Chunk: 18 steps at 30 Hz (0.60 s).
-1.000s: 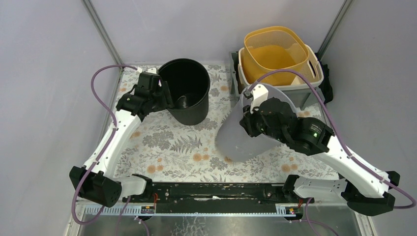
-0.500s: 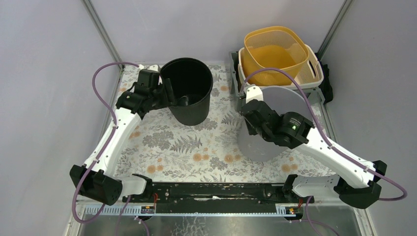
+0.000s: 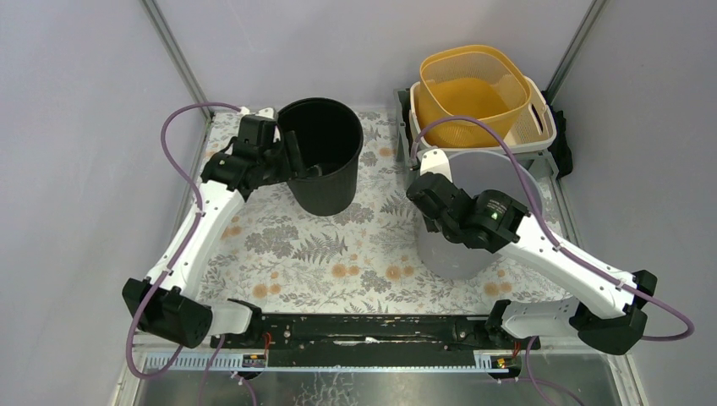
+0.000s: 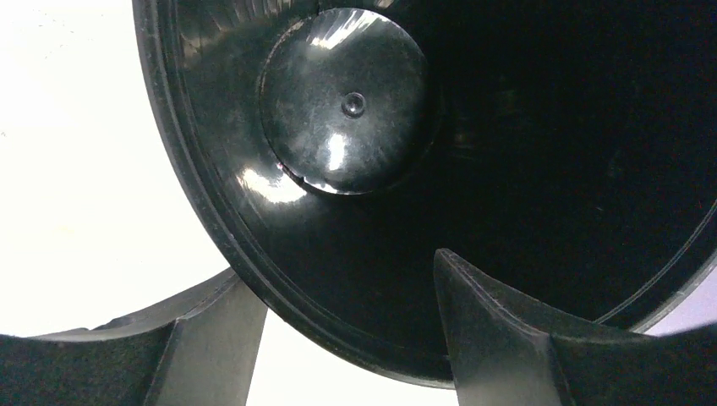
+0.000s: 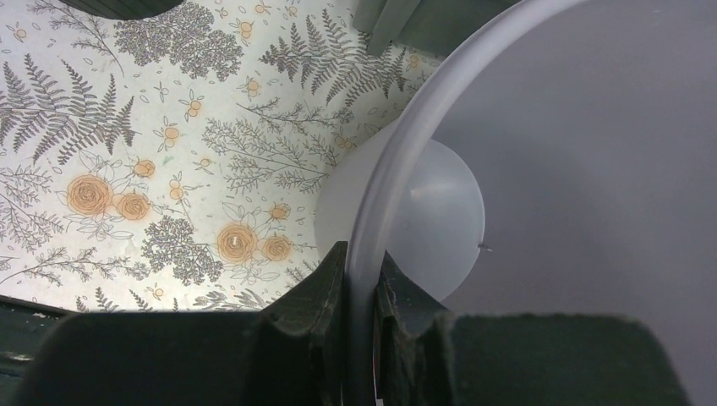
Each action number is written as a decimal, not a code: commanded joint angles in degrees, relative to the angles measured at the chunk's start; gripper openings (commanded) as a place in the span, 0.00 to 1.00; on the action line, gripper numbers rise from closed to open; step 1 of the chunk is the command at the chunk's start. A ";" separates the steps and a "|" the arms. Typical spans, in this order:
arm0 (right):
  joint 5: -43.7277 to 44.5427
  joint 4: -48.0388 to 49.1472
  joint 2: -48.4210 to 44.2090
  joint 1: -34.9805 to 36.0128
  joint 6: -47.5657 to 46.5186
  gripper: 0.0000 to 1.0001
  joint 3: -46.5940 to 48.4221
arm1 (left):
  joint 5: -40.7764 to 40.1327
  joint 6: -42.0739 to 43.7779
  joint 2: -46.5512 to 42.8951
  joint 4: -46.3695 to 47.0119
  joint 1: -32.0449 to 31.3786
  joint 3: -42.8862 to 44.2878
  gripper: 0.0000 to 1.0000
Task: Turn the large container upside down
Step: Place the container at the center of the board.
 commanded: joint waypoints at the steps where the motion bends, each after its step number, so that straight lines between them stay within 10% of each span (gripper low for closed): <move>1: 3.99 0.92 -0.44 0.34 -0.26 0.11 3.02 | 1.08 1.48 1.14 0.40 0.26 2.84 0.76; 11: 2.01 -0.58 -0.46 0.32 -0.02 0.56 4.49 | -0.16 0.71 4.55 4.00 0.29 4.13 0.74; 18: -0.12 -3.06 0.99 0.32 0.36 0.63 6.95 | -1.57 -0.21 7.02 7.29 0.28 4.54 0.74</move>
